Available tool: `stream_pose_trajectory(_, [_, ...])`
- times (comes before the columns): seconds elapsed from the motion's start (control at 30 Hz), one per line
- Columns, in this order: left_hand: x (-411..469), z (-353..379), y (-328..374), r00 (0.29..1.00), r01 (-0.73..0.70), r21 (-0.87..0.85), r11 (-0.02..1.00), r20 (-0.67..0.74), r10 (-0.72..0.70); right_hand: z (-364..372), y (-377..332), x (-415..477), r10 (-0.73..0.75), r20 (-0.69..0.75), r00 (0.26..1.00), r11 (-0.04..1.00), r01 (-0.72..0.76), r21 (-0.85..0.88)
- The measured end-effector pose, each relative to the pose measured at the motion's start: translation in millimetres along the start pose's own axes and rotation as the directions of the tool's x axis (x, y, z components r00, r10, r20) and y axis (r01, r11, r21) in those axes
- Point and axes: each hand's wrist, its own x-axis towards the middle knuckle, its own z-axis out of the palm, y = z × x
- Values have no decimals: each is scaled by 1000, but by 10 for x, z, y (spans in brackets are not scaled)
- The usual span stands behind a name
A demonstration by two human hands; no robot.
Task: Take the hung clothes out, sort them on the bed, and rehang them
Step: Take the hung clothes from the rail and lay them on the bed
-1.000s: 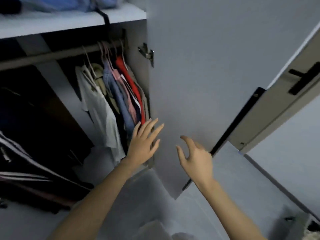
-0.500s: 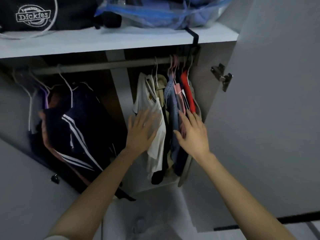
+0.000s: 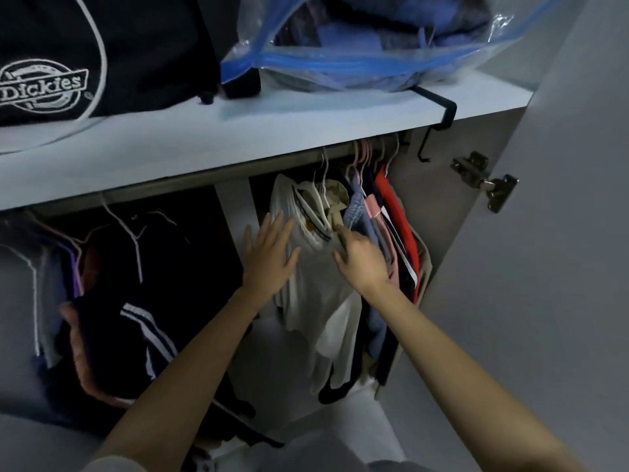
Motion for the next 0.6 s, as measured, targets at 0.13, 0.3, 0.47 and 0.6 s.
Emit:
stream_pose_trajectory(0.13, [183,-48,-171,1000,-22,-42,999,-6,22,171,-96,209,112,43,993,994,-112,8])
stream_pose_trajectory(0.3, [318,-48,-342,998,-49,-90,995,-33,46,280,-159,363,202,49,978,979,-200,-31])
stream_pose_trajectory(0.47, [381,-67,-476,995,-78,-136,988,-73,68,210,-227,347,262,-40,964,964,-259,59])
stream_pose_trajectory(0.6, [412,-110,-502,993,-94,-177,980,-84,80,123,-242,293,253,-84,964,966,-246,84])
